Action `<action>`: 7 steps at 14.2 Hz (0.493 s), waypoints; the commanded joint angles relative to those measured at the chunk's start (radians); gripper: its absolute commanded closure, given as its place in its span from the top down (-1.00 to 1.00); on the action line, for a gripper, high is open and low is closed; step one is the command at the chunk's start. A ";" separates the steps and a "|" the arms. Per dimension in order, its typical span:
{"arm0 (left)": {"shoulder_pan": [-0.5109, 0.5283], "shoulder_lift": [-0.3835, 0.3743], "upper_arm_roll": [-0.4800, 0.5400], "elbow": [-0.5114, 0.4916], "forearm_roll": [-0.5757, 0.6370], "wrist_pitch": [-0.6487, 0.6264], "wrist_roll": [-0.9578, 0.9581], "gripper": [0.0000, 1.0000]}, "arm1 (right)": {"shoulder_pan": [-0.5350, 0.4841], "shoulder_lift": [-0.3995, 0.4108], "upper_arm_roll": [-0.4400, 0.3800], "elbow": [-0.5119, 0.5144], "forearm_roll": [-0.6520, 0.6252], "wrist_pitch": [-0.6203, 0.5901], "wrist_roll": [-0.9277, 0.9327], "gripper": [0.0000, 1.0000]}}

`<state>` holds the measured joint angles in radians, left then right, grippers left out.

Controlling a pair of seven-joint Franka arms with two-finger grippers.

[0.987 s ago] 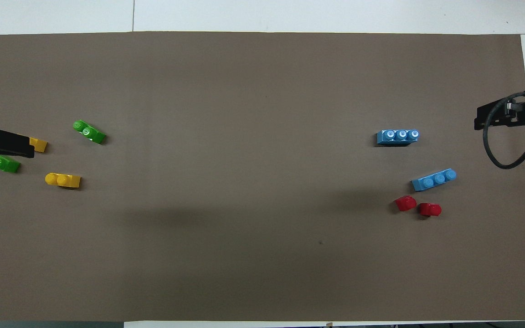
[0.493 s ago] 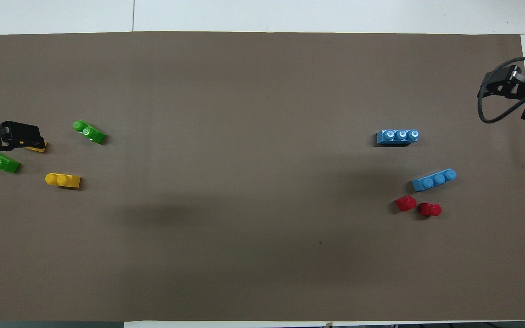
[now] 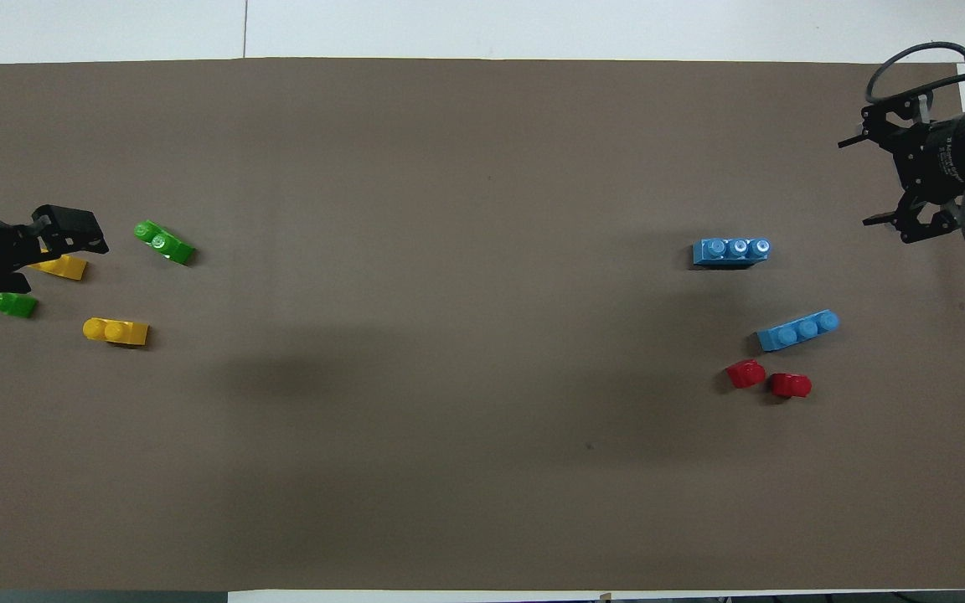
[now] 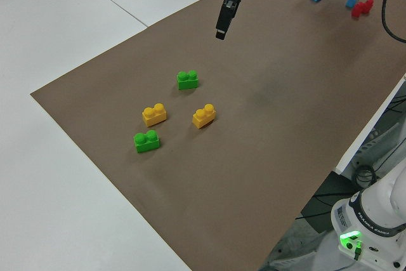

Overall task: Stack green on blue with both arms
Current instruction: 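Reach the left gripper to the green brick while the right gripper reaches the blue brick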

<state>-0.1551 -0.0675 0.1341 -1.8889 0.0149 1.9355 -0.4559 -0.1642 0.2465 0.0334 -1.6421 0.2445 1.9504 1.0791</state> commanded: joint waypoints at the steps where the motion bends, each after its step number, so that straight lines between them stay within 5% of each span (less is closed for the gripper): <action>1: -0.003 0.058 0.009 -0.003 -0.003 0.063 -0.076 1.00 | -0.049 0.030 0.005 -0.067 0.125 0.031 0.038 1.00; 7: 0.039 0.201 0.012 0.004 -0.052 0.265 -0.207 1.00 | -0.045 0.123 0.005 -0.084 0.239 0.035 0.079 1.00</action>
<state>-0.1308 0.0880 0.1430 -1.8897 -0.0198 2.1326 -0.6293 -0.2143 0.3499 0.0302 -1.7140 0.4575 1.9662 1.1356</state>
